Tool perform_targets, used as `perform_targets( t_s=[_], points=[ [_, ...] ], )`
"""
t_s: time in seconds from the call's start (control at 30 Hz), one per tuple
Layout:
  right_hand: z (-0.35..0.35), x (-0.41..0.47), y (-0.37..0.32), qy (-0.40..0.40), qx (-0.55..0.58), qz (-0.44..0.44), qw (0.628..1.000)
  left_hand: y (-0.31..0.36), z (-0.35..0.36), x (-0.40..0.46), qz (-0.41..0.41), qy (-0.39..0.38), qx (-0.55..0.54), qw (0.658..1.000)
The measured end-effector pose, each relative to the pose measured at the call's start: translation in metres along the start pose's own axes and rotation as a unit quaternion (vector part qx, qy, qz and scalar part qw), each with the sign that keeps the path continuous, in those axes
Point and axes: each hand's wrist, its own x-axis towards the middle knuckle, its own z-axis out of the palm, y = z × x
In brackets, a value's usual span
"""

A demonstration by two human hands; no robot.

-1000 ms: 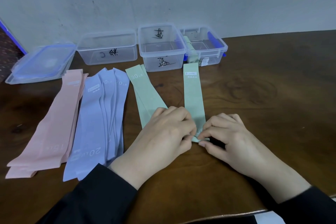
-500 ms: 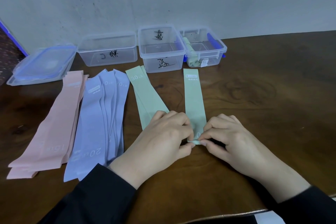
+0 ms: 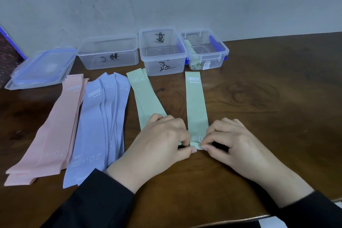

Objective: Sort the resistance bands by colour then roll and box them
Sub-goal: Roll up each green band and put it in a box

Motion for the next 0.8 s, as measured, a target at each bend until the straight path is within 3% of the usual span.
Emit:
perform_targets(
  t_s=[0.4,0.8],
  points=[
    [0.0011,0.0002,0.0017,-0.004,0.011,-0.002,1.000,0.0069,-0.0016,-0.0006,0.024,-0.022,0.025,0.999],
    [-0.0012,0.0036,0.0029,-0.004,0.036,0.031,0.999,0.0086,0.0034,0.0009,-0.024,-0.002,0.012,1.000]
  ],
)
